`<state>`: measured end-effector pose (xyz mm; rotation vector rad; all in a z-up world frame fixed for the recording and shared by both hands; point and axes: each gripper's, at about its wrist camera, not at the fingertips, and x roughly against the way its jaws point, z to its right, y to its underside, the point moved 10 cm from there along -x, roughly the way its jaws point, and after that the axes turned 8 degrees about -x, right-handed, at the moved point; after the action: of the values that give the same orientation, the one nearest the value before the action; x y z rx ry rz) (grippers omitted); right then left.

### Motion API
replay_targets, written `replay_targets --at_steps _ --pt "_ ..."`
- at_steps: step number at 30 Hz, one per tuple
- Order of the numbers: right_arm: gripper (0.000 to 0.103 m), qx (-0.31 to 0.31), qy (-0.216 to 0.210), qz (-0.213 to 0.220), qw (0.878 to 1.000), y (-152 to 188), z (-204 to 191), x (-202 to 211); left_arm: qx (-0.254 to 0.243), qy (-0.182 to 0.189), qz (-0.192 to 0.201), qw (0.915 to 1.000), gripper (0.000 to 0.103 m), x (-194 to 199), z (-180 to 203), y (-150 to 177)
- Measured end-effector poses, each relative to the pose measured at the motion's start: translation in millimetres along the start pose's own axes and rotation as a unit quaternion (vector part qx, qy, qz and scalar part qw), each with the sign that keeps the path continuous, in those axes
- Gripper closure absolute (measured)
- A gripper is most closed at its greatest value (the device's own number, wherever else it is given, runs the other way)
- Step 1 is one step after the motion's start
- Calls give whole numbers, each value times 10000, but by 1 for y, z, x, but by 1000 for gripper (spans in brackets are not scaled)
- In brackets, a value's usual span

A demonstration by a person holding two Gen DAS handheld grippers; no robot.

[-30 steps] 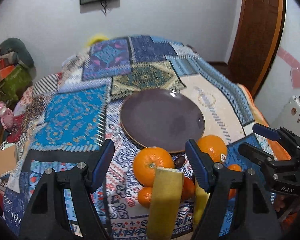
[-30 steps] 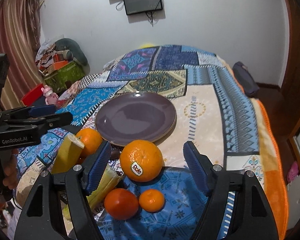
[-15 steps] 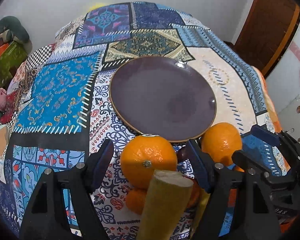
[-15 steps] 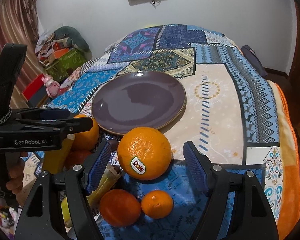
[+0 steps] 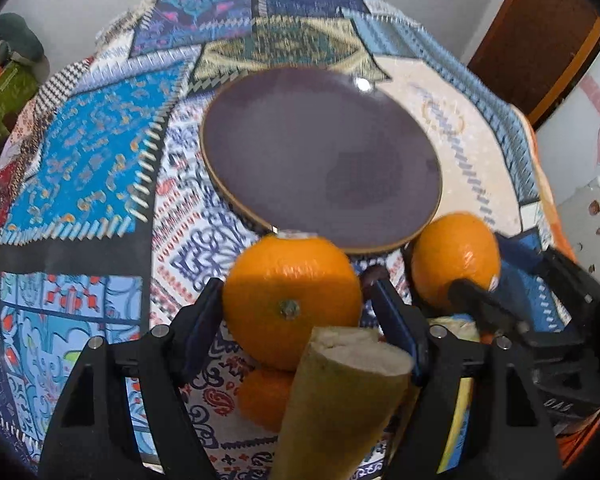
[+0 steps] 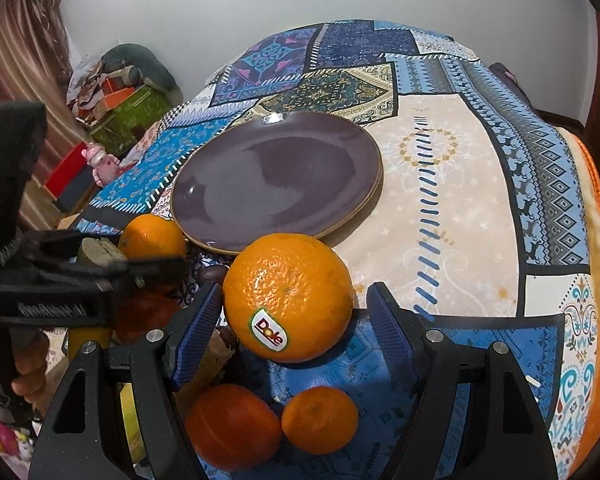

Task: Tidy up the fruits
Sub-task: 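Lift both held oranges and carry them over the dark plate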

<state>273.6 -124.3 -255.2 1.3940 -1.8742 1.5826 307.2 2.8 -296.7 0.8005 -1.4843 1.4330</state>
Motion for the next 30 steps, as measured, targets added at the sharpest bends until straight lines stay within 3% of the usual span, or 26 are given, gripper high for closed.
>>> replay_targets --at_steps 9,11,20,30 --pt "31 -191 -158 -162 9996 5 0 -8 301 127 151 9994 31 0 -5 -4" --pt "32 -147 -153 -185 9996 5 -1 -9 290 17 252 9993 37 4 -7 -7" --pt "35 -96 -149 -186 9997 5 -2 -8 195 40 371 9991 38 10 -4 -8" --pt "36 -58 -69 9 10000 5 -4 8 126 -120 804 9966 38 45 -1 -12"
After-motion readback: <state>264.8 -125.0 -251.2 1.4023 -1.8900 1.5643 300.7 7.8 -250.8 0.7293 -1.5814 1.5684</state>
